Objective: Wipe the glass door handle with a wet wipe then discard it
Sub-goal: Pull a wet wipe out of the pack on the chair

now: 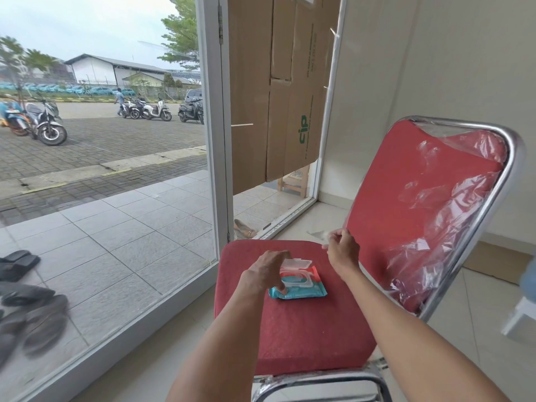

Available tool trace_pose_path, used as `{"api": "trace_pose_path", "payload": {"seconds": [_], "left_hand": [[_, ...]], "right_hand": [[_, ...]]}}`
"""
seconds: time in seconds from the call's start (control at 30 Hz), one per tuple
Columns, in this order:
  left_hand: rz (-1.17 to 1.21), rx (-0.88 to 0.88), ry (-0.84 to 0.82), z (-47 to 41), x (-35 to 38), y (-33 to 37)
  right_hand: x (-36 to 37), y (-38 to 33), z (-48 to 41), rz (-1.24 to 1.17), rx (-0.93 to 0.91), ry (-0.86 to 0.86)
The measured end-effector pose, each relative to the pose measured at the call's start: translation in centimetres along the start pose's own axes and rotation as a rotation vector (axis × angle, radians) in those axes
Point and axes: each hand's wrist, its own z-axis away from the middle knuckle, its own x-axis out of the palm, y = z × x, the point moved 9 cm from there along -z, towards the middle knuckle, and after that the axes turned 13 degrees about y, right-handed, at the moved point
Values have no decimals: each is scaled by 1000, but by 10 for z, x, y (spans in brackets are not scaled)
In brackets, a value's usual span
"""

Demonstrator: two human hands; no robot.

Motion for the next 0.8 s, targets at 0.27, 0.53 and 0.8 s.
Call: {"api": "trace_pose_path", "payload": {"seconds": [0.27, 0.53, 0.8], "left_hand": [[-13, 10, -17, 4, 1, -3], [8, -13, 1, 8, -3, -2], [13, -27, -44, 5, 0, -3]], "right_hand": [[23, 5, 30, -43, 66, -245], [43, -5, 58, 239, -130, -491], [49, -2, 62, 313, -165, -550]]}}
